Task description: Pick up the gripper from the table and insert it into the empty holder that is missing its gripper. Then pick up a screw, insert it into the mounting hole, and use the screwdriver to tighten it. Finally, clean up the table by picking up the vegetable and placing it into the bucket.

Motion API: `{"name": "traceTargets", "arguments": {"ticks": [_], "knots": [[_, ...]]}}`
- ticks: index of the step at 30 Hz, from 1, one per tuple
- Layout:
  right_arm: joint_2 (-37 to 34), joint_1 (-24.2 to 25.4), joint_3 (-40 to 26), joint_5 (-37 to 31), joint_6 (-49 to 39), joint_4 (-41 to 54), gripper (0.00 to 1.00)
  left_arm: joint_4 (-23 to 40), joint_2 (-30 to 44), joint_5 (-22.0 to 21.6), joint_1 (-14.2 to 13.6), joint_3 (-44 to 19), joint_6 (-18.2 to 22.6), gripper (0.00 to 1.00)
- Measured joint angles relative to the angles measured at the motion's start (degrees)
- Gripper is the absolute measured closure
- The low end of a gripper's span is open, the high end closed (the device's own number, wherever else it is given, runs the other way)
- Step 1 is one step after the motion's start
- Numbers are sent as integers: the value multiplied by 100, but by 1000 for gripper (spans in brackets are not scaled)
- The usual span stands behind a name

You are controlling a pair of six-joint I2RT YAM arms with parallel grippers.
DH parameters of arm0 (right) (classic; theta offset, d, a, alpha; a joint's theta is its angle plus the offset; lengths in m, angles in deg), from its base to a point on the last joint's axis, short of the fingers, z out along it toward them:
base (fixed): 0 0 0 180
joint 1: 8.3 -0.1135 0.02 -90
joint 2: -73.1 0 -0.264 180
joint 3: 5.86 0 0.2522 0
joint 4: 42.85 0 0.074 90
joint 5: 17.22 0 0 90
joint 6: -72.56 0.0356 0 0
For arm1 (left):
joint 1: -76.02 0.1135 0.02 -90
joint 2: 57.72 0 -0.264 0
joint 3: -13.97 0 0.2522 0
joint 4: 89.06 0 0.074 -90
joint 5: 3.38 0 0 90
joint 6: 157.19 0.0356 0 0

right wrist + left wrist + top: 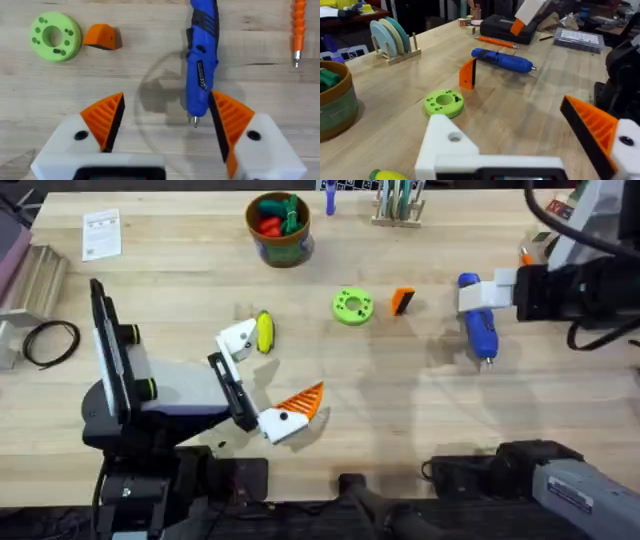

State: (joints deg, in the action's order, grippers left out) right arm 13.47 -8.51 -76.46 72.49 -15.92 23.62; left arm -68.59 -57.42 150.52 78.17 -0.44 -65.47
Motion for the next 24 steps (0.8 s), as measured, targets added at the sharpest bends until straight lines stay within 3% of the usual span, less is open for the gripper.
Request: {"name": "traceTargets", "arguments": {"ticks": [24], "knots": [[-119, 0, -2, 17, 197, -22, 9, 0, 1, 0, 0, 0, 2, 16]]}}
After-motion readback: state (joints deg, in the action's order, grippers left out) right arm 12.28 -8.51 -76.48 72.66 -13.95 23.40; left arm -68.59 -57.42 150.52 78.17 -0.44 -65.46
